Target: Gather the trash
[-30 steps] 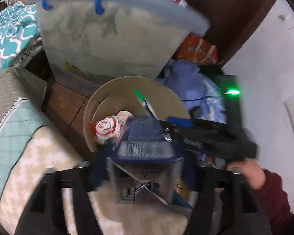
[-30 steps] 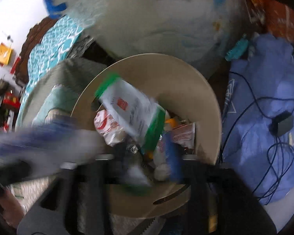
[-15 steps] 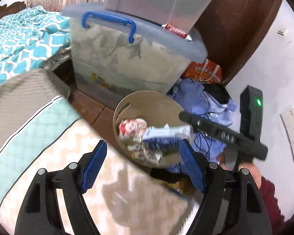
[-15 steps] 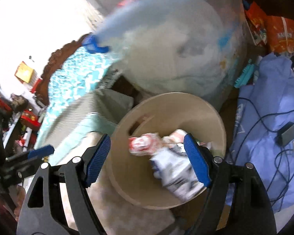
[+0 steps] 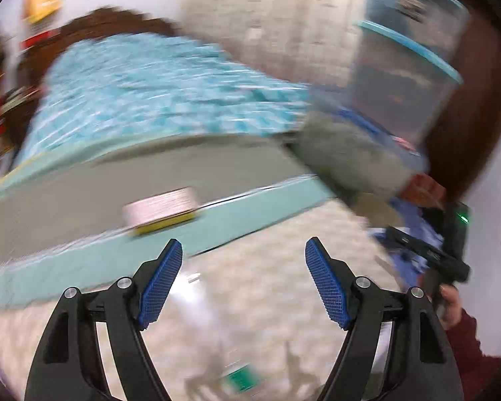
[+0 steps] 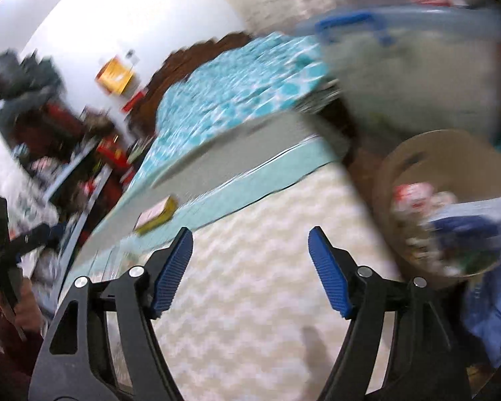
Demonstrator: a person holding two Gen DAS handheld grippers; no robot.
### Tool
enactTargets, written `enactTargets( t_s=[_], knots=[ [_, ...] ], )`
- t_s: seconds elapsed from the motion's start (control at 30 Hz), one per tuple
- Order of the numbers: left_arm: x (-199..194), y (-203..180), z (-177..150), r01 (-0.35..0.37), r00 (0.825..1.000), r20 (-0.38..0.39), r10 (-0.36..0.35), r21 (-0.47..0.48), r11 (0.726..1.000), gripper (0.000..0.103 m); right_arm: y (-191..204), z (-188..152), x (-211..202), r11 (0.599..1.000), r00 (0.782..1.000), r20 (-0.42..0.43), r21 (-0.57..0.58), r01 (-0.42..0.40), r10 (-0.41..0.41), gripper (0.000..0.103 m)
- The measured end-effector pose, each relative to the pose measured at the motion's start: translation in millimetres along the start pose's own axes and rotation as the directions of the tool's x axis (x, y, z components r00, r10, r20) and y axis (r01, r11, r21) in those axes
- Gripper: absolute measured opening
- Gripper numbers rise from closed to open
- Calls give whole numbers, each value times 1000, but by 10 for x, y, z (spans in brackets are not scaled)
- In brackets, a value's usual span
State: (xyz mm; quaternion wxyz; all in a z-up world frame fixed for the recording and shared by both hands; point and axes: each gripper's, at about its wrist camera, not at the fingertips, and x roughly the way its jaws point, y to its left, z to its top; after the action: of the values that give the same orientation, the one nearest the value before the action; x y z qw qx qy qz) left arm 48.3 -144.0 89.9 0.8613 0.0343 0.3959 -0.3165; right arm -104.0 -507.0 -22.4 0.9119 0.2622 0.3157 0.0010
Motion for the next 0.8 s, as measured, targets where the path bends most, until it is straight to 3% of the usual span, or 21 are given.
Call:
enactTargets(
  t_s=[0.07, 0.13, 0.23, 0.33, 0.43, 0.47, 0.57, 0.63, 0.73, 0.8],
  knots=[
    [-60, 249, -110, -38, 999, -18, 37, -51, 998, 72, 322, -165, 307, 997, 994, -80, -32, -74, 71, 63],
    [-47, 445, -291, -44, 998, -58, 39, -92, 995, 72, 633, -356, 569, 991, 985, -149, -92, -102, 87, 52],
    [108, 539, -501, -27, 991, -134, 10, -120, 992, 73, 1040, -634, 920, 975, 974, -224, -211, -74, 25, 45],
    [364, 541, -587, -4, 978, -206, -26, -144, 990, 82, 1376, -836, 1172, 942, 965, -254, -334, -31, -59, 43],
    [571, 517, -607, 29, 970, -232, -69, -169, 985, 85, 1498, -906, 1259, 938, 959, -281, -342, -58, -43, 43],
    [627, 491, -596, 38, 969, -233, -79, -175, 984, 88, 1547, -923, 1326, 944, 951, -310, -313, -103, 1, 42],
    [808, 385, -555, 17, 970, -238, -57, -167, 986, 93, 1568, -989, 1381, 951, 930, -356, -244, -189, 94, 42],
    [892, 302, -552, -25, 971, -239, -5, -121, 992, 94, 1611, -1008, 1403, 949, 927, -362, -245, -199, 101, 42],
    [982, 300, -634, -88, 966, -252, 62, -92, 992, 89, 1566, -983, 1376, 949, 930, -357, -251, -189, 91, 42],
    [1052, 412, -726, -76, 958, -284, 42, -110, 991, 70, 1466, -887, 1344, 949, 936, -347, -272, -161, 59, 42]
  ],
)
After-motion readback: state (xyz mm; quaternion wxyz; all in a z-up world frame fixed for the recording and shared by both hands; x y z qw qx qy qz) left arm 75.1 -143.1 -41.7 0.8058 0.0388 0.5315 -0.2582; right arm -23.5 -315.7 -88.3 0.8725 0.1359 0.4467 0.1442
